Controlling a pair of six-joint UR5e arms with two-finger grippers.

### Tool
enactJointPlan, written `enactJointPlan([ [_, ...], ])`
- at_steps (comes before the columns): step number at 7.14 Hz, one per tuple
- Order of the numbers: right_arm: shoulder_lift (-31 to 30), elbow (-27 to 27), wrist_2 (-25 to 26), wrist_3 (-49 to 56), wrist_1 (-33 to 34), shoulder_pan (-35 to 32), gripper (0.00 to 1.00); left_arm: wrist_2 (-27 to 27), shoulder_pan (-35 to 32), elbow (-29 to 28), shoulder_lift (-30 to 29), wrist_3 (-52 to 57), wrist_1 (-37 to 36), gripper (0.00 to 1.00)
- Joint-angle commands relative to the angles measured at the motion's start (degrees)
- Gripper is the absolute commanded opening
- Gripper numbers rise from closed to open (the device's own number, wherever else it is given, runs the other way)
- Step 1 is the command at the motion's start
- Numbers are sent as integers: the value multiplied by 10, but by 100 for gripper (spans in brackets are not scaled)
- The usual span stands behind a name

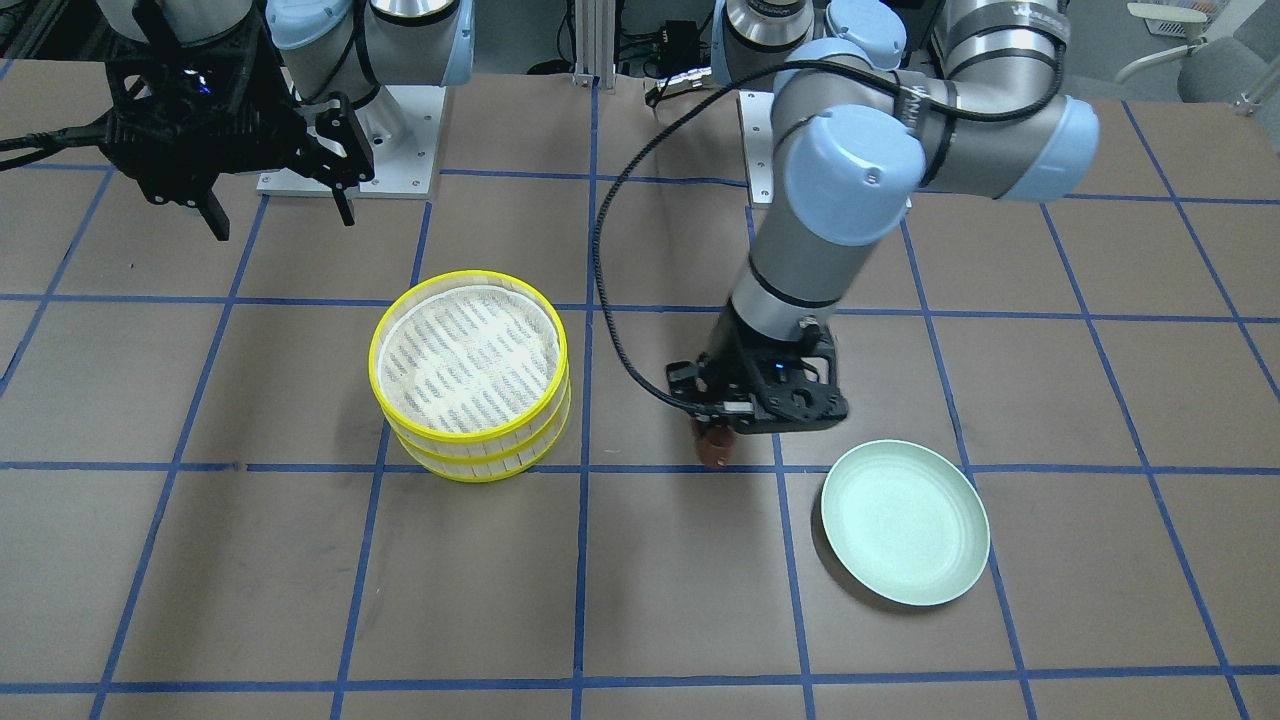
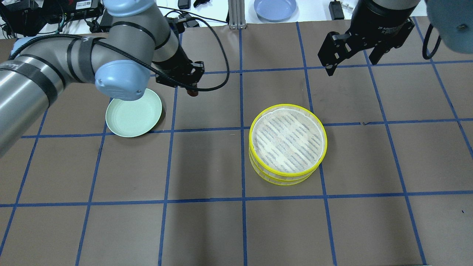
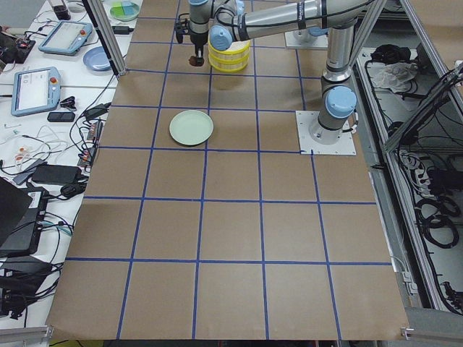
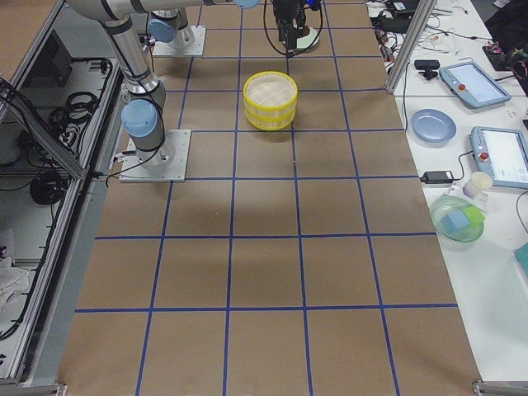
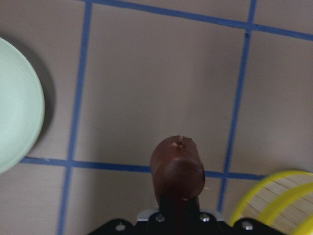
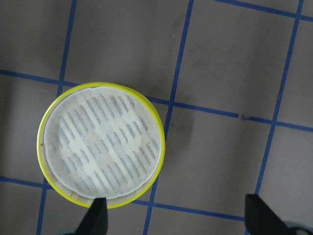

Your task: Stack buns with steamer

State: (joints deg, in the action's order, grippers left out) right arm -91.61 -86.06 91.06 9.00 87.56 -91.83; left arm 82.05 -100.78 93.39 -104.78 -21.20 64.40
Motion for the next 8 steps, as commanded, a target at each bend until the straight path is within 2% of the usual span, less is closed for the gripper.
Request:
enactJointPlan([
  [1,-34,-42,2,-17,23,0,100,-74,-85,9,4,-122,-4,0],
  [2,-36,-42,6,-17,23,0,100,-131,-110,15,2,-159,-3,0],
  [4,-37,-43,7,-16,22,0,100,-126,-137,47,-12,-164,-17,0],
  [5,-37,-43,7,-14,21,0,100,-101,-138,56,-15,-162,-25,3],
  [6,-37,-43,7,-14,21,0,100,-100,-140,57,-16,-164,-24,57],
  [7,-37,-43,7,-11,21,0,100,-97,-142,56,-15,-164,-25,100],
  [8,-36,-42,5,-8,25,3,100,-97,-142,51,-13,-162,-26,100],
])
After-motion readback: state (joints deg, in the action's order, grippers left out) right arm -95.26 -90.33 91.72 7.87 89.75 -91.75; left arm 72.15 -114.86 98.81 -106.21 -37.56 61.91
